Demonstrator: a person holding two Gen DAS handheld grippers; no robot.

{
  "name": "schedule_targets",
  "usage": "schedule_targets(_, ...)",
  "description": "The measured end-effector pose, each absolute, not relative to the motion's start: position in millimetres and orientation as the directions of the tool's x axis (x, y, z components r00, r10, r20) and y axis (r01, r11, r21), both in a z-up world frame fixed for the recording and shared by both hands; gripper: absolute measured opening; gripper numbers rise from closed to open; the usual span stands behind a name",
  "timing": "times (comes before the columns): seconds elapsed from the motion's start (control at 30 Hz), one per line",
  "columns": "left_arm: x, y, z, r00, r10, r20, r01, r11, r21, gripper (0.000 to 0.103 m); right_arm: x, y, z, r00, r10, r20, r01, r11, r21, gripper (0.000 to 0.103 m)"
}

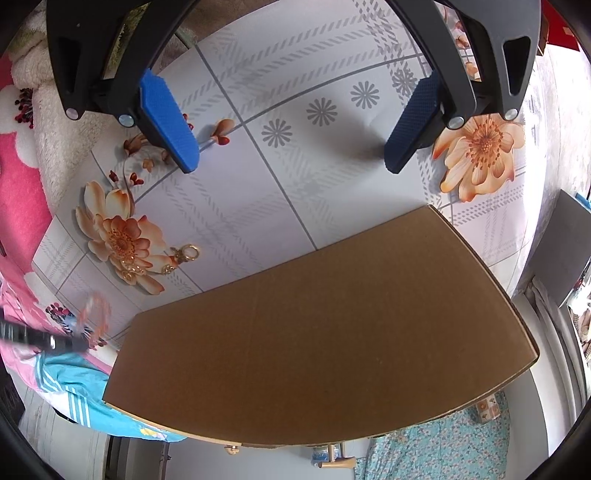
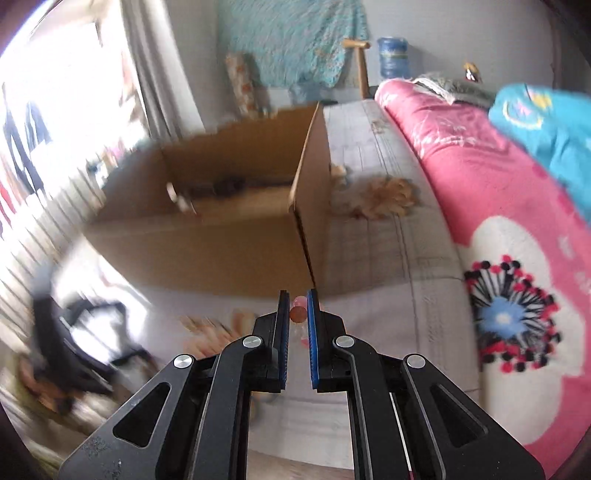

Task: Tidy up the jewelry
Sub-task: 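Move both grippers out of the box back to the table, then bring both open grippers toward the small gold rings on the flower print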

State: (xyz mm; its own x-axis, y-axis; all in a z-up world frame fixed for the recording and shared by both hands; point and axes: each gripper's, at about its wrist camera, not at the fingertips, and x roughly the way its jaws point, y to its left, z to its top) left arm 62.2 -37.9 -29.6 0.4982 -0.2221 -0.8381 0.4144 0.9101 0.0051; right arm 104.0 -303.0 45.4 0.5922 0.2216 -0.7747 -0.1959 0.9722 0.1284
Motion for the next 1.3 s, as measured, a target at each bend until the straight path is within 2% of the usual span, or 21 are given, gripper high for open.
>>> schedule_targets(0.07, 61.5, -38.2, -29.8, 0.497, -0.219, -0.839, 0.412, 0.911, 0.006, 0.099, 96.7, -292.4, 28.4, 0.563, 0.169, -0.809, -0.217, 0.975, 0.053, 0.008)
schedule_targets(0.17, 60.8, -38.6, -29.7, 0.496, -0.217, -0.841, 0.409, 0.913, 0.006, 0.099, 83.4, -290.8, 12.9, 0.542, 0.138, -0.829, -0.224, 0.974, 0.015, 0.008)
schedule_targets(0.3, 62.4, -39.5, -28.2, 0.489, -0.214, -0.846, 0.410, 0.912, 0.006, 0.099, 71.1, -305.5, 11.8, 0.540, 0.149, -0.828, -0.173, 0.983, 0.064, 0.008)
schedule_targets(0.4, 62.2, -40.0, -28.2, 0.491, -0.215, -0.844, 0.410, 0.912, 0.006, 0.099, 65.8, -318.4, 17.6, 0.551, 0.167, -0.817, -0.129, 0.985, 0.115, 0.014)
schedule_targets(0.53, 61.6, -38.9, -29.4, 0.492, -0.215, -0.844, 0.410, 0.912, 0.006, 0.099, 61.2, -328.7, 29.9, 0.586, 0.183, -0.789, -0.091, 0.983, 0.161, 0.035)
schedule_targets(0.57, 61.5, -38.9, -29.6, 0.493, -0.216, -0.843, 0.409, 0.912, 0.006, 0.099, 59.6, -328.4, 33.1, 0.593, 0.191, -0.782, -0.092, 0.981, 0.170, 0.045)
schedule_targets(0.6, 61.7, -38.9, -29.7, 0.494, -0.216, -0.842, 0.409, 0.913, 0.006, 0.099, 57.3, -326.3, 37.5, 0.604, 0.191, -0.774, -0.092, 0.981, 0.171, 0.051)
schedule_targets(0.67, 61.9, -39.0, -29.9, 0.493, -0.214, -0.843, 0.407, 0.914, 0.006, 0.099, 55.6, -320.8, 43.4, 0.620, 0.179, -0.764, -0.092, 0.983, 0.156, 0.073)
schedule_targets(0.77, 61.1, -38.3, -29.6, 0.495, -0.212, -0.842, 0.404, 0.915, 0.007, 0.099, 58.9, -311.4, 46.2, 0.626, 0.123, -0.770, -0.079, 0.992, 0.094, 0.089)
schedule_targets(0.9, 61.0, -38.9, -29.4, 0.492, -0.212, -0.844, 0.404, 0.915, 0.006, 0.099, 65.8, -300.3, 42.4, 0.622, 0.013, -0.783, -0.054, 0.998, -0.026, 0.095)
schedule_targets(1.03, 60.3, -37.5, -29.4, 0.495, -0.215, -0.842, 0.406, 0.914, 0.005, 0.099, 66.6, -291.8, 42.5, 0.645, -0.072, -0.761, -0.008, 0.995, -0.101, 0.095)
schedule_targets(1.2, 62.2, -36.5, -27.3, 0.490, -0.213, -0.845, 0.404, 0.915, 0.003, 0.099, 65.0, -281.6, 40.1, 0.694, -0.031, -0.720, -0.036, 0.996, -0.078, 0.095)
schedule_targets(1.3, 61.0, -38.2, -19.6, 0.519, -0.247, -0.818, 0.422, 0.907, -0.006, 0.097, 65.5, -275.7, 32.9, 0.693, 0.013, -0.720, -0.054, 0.998, -0.035, 0.095)
